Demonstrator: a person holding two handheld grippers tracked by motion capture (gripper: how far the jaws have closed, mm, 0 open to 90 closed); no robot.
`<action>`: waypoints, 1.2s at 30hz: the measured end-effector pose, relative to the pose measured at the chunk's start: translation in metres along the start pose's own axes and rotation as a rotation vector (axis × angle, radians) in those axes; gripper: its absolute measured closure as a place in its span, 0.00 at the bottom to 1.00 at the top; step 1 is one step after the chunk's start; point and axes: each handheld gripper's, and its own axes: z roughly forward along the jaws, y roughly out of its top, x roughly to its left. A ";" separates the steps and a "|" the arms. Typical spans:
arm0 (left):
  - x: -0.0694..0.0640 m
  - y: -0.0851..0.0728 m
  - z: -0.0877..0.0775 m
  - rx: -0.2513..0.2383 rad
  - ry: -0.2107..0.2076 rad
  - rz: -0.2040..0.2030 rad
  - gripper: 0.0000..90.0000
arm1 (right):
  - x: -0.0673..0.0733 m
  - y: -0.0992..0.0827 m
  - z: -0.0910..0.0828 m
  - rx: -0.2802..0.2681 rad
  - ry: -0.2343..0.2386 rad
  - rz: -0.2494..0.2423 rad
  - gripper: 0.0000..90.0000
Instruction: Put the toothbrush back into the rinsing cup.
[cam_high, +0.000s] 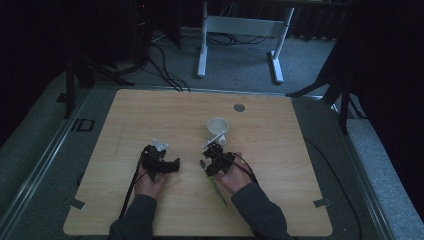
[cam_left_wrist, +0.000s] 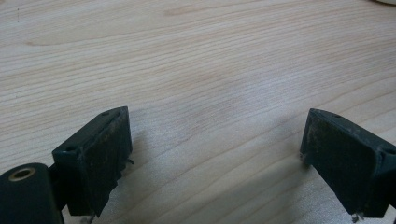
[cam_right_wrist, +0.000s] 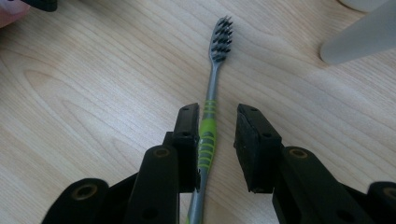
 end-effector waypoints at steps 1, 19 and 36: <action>0.000 0.000 0.000 0.000 -0.001 0.001 0.10 | 0.000 0.000 0.000 0.003 0.000 -0.001 0.78; 0.000 0.000 0.000 0.001 -0.002 0.002 0.10 | 0.006 0.003 0.010 0.065 0.003 -0.031 0.78; 0.000 0.000 0.000 0.003 -0.002 0.003 0.10 | 0.007 -0.003 0.024 0.120 0.000 -0.044 0.78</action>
